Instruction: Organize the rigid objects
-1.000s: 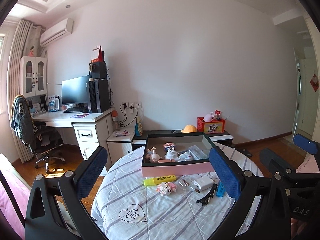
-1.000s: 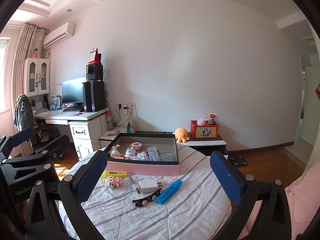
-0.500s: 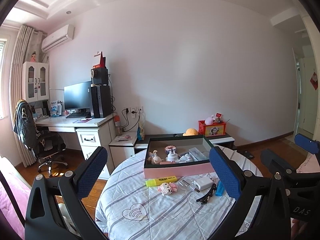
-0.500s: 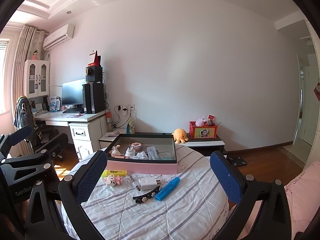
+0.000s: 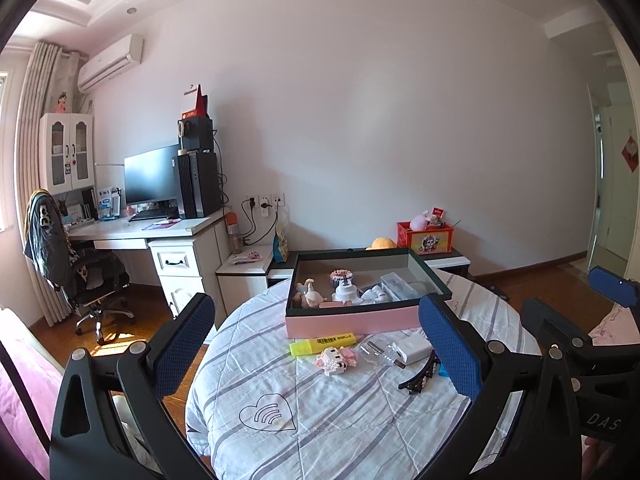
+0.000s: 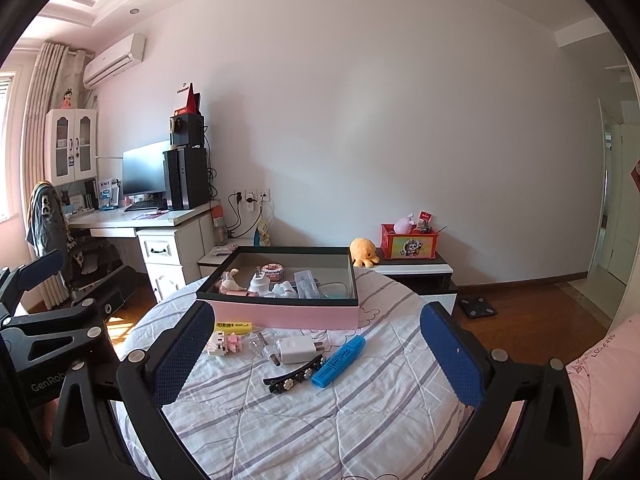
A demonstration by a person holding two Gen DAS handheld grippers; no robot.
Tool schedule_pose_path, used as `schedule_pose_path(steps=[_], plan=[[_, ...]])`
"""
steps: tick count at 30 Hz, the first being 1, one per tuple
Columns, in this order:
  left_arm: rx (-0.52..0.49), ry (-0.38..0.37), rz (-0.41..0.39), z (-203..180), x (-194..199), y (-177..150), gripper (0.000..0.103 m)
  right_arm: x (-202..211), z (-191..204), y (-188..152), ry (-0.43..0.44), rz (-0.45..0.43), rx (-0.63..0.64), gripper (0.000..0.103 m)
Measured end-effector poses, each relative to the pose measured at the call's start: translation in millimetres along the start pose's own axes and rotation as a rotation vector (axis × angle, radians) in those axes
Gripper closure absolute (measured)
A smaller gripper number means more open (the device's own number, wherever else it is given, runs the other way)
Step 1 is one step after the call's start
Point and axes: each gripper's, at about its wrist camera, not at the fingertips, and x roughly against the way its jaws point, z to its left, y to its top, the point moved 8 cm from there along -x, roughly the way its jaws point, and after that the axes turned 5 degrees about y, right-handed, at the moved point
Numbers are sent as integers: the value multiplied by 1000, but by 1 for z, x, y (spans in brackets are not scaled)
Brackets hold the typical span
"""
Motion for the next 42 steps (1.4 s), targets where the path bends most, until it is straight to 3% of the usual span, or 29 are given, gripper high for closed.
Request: schedule_pose_path(steps=[4, 13, 19, 25, 32, 36, 38, 39, 42], plan=[[-2, -17, 73, -2, -23, -20, 0, -20, -1, -18, 9, 56, -3, 0], [1, -87, 328, -9, -87, -89, 0, -81, -12, -76, 43, 250, -66, 0], [22, -60, 408, -1, -120, -112, 0, -124, -26, -103, 17, 348, -98, 0], [35, -23, 472, 13, -151, -128, 0, -164, -63, -116, -68, 435, -122, 0], [51, -61, 551, 0, -185, -136, 0, -194, -83, -124, -70, 534, -106, 0], [14, -70, 574, -14, -198, -141, 0, -192, -104, -117, -127, 511, -93, 10], [4, -71, 588, -18, -204, -143, 0, -190, -117, -115, -172, 515, -107, 21], [2, -73, 591, -21, -206, -144, 0, -191, -118, -113, -150, 514, -141, 26], [3, -72, 605, -25, -214, -143, 0, -198, -107, -111, -91, 515, -170, 25]])
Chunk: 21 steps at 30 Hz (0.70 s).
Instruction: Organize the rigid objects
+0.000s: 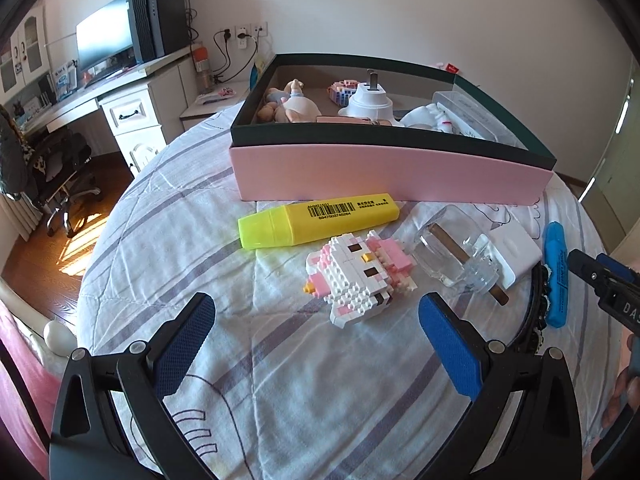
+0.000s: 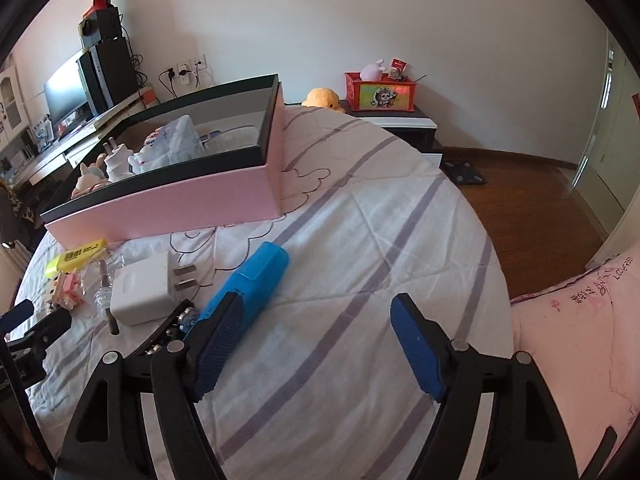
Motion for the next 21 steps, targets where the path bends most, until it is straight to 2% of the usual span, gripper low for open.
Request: schedule_pose_path(steps=[3, 8, 9, 11, 13, 15, 20, 21], plan=[[-11, 2, 12, -3, -4, 1, 0, -11, 17, 2, 48, 23, 6, 23], [-6, 6, 22, -3, -7, 1, 0, -27, 24, 2, 14, 63, 38, 23], [-2, 6, 27, -3, -8, 1, 0, -25, 25, 1, 18, 61, 52, 26], [12, 8, 30, -1, -10, 3, 0, -21, 25, -1, 24, 53, 77, 40], [17, 8, 39, -1, -14, 5, 0, -17, 22, -4, 15, 47, 101, 64], [18, 12, 55, -2, -18, 6, 0, -15, 19, -7, 10, 50, 122, 72], [4, 45, 78, -6, -31, 12, 0, -15, 18, -8, 14, 34, 139, 74], [3, 51, 74, -6, -32, 12, 3, -15, 19, -9, 13, 30, 143, 75]])
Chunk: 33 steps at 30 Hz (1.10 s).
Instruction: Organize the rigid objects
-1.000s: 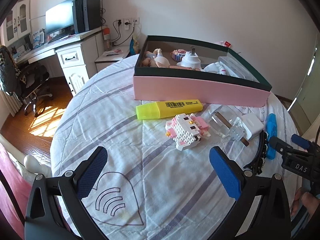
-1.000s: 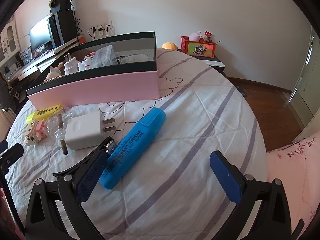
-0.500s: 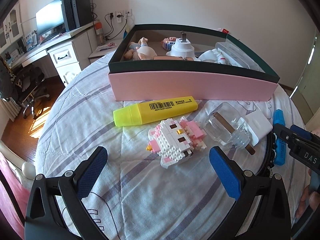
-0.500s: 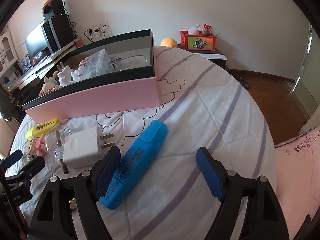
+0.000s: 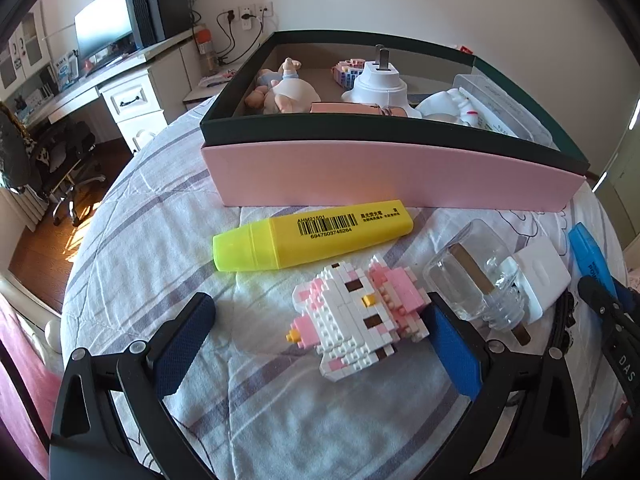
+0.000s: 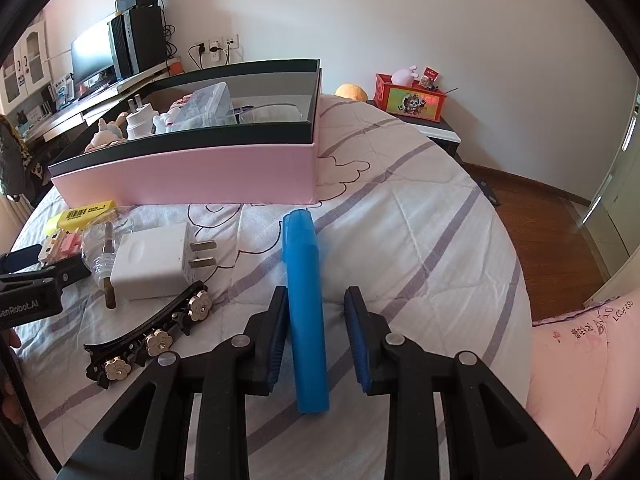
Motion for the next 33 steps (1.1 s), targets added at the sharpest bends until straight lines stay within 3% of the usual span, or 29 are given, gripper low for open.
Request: schedule_pose_path(steps=[2, 4, 5, 14, 19, 29, 33], plan=[[-10, -20, -15, -3, 3, -1, 13, 1, 0, 0, 14, -6, -1, 78], [-10, -22, -43, -3, 9, -2, 39, 2, 2, 0, 35, -16, 2, 88], [-10, -23, -52, -3, 11, -2, 43, 3, 3, -1, 39, -19, 4, 88], [-1, -33, -122, 2, 43, -14, 43, 19, 11, -2, 168, -74, -50, 88], [-2, -4, -222, 5, 80, -14, 43, 47, 30, 6, 206, -161, -41, 88], [13, -24, -400, 13, 168, -3, 43, 122, 94, 33, 249, -341, 79, 88], [15, -31, -443, 16, 193, -5, 43, 138, 111, 38, 247, -370, 116, 88]])
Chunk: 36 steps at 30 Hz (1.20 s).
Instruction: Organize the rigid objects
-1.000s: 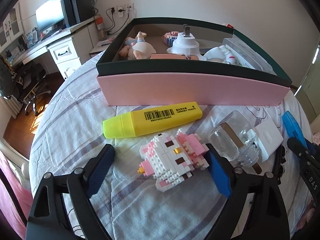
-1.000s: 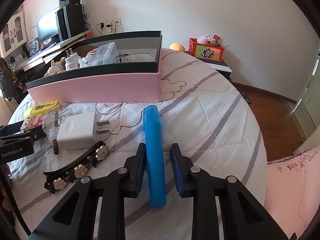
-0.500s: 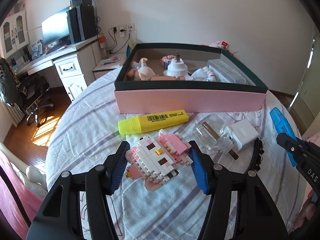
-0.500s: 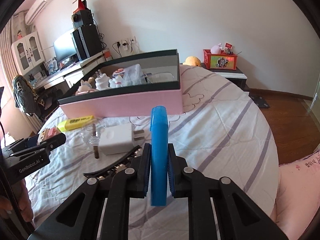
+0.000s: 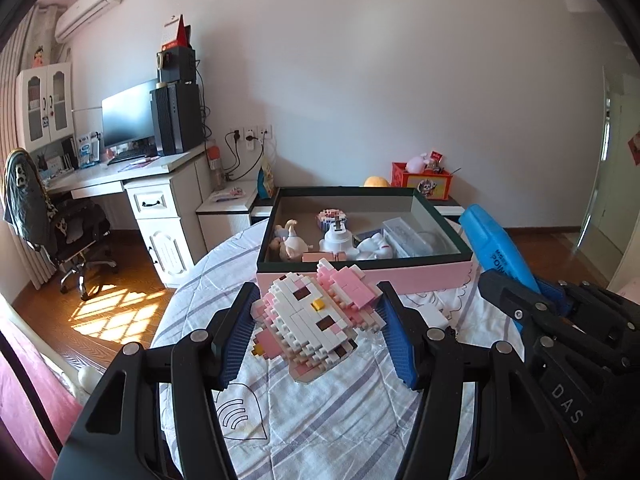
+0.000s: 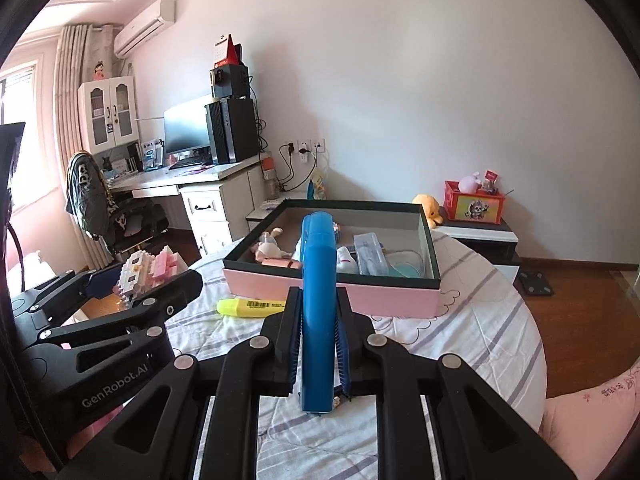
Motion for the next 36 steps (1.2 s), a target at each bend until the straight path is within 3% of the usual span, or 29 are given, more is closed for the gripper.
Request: schedule_pose_path(steps=[9, 19, 25, 32, 36], plan=[[4, 5, -49, 4, 24, 10, 43, 18, 17, 10, 4, -36, 42, 88], [-7, -13, -31, -1, 5, 13, 43, 6, 12, 14, 16, -25, 47, 88], [-23, -41, 17, -4, -41, 26, 43, -20, -12, 28, -15, -12, 52, 88], [-90, 34, 81, -5, -130, 49, 43, -80, -69, 48, -94, 51, 35, 88], [-85, 34, 145, -1, -183, 62, 43, -121, -93, 48, -107, 104, 20, 88]])
